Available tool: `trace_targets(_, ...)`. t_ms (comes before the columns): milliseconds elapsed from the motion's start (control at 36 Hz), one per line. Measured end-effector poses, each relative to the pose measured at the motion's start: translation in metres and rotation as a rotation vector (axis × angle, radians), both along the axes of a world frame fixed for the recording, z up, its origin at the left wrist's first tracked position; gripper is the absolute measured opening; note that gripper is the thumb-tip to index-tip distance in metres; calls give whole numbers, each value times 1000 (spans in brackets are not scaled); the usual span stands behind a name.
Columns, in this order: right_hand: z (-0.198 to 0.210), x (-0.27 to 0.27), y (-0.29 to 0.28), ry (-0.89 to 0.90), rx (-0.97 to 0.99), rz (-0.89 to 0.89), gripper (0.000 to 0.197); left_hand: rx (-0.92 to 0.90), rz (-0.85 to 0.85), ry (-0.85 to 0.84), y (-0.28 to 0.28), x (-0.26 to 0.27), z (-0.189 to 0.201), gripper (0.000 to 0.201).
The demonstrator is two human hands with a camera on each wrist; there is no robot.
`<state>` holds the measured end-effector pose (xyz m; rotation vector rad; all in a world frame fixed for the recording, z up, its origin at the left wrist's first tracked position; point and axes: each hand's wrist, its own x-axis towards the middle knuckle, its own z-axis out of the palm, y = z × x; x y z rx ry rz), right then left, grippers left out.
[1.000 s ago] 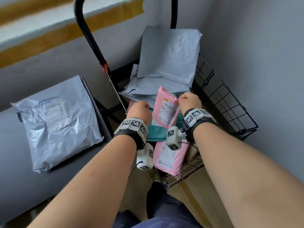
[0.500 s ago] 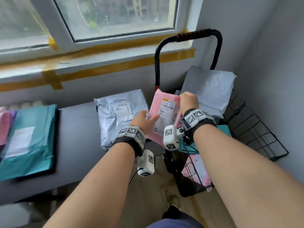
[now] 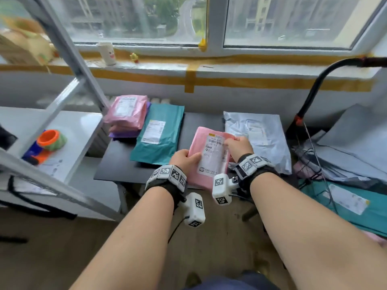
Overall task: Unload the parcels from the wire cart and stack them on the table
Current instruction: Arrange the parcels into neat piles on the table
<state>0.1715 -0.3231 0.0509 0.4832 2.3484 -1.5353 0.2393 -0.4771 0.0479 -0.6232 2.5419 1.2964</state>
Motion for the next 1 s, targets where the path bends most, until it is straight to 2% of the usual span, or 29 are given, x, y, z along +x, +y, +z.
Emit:
trace_targets(83, -22, 8, -47, -66, -48, 154, 29, 7, 118, 11, -42, 16, -7, 30)
trace_targets(167, -18, 30, -90, -155, -91, 305, 17, -15, 233, 1, -78, 30, -13, 30)
trace_targets(389, -25, 30, -174, -197, -54, 557, 15, -91, 377, -93, -150, 38, -36, 32)
trace_targets(583, -55, -9, -243, -216, -34, 637, 22, -146, 521, -169, -201, 17, -48, 25)
trace_targets(750, -102, -55, -298, -258, -23, 729, 21, -115, 667, -203, -242, -3, -55, 40)
trace_targets(917, -97, -59, -331, -286, 6, 768, 11, -82, 707, -219, -270, -13, -72, 39)
trace_targets(1000, -102, -62, -346, -305, 22, 790, 15, -95, 703, -217, -285, -19, -80, 39)
